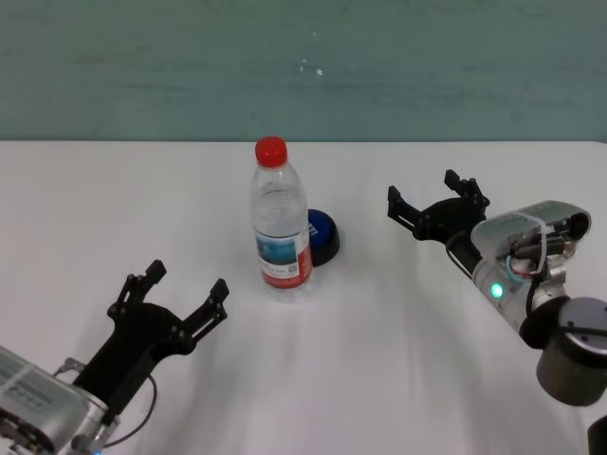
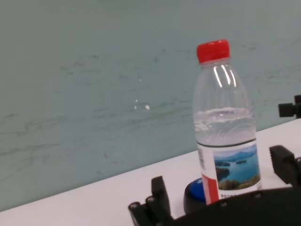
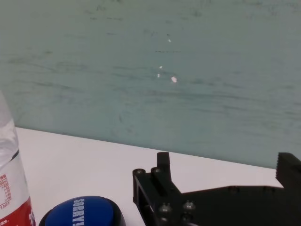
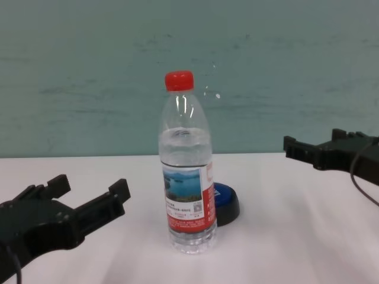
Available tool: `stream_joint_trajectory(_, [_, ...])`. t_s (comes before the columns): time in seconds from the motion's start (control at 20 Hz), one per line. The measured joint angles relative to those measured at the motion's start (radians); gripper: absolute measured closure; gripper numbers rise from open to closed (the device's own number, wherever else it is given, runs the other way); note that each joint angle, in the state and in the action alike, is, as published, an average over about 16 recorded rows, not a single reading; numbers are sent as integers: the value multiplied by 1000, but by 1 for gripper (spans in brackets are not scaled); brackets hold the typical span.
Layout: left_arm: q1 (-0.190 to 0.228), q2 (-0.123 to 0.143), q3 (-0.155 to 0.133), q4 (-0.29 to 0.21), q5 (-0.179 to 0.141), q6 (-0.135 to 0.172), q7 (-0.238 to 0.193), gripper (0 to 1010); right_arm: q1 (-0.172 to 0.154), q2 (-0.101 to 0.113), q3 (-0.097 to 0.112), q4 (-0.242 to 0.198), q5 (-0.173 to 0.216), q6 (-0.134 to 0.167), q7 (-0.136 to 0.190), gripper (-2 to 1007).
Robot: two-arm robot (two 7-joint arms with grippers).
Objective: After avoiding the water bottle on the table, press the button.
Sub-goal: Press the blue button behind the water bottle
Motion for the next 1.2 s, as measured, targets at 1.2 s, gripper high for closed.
stream_joint_trajectory(1.2, [0, 0, 0, 0, 0, 0, 0, 0, 213, -4, -77, 259, 39, -54, 90, 1])
